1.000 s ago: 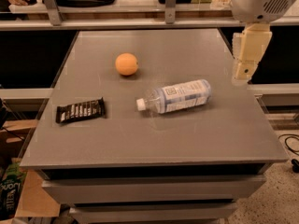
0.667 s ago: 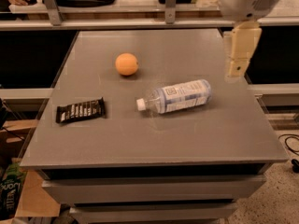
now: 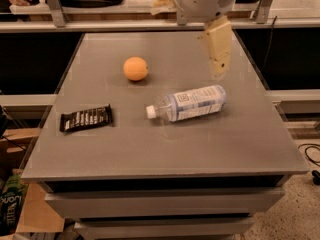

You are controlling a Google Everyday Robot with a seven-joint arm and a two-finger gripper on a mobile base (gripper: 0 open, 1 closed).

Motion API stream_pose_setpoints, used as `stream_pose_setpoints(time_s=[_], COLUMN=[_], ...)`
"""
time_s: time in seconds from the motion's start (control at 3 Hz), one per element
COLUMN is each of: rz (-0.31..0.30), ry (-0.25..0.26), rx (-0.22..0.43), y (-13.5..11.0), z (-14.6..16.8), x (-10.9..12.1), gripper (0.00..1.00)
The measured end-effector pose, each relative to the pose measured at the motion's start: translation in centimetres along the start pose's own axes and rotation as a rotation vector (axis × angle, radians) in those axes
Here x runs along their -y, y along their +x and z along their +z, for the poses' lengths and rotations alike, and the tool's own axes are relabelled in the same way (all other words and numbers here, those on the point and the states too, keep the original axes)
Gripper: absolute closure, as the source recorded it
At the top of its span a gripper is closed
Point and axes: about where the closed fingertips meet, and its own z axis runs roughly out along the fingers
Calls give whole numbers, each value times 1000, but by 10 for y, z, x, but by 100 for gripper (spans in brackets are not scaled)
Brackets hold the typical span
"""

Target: Pick orange

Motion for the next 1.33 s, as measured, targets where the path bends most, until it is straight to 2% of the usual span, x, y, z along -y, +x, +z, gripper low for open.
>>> stream_pose_setpoints(time_s=[0.33, 0.67, 1.0, 1.33], rz=[-157, -160, -189, -275], ry=[-2, 18, 44, 41], rx=[4, 4, -5, -23], y=[-25, -26, -26, -24], z=[17, 19, 23, 37], x=[34, 40, 57, 90], gripper=[0, 0, 0, 0])
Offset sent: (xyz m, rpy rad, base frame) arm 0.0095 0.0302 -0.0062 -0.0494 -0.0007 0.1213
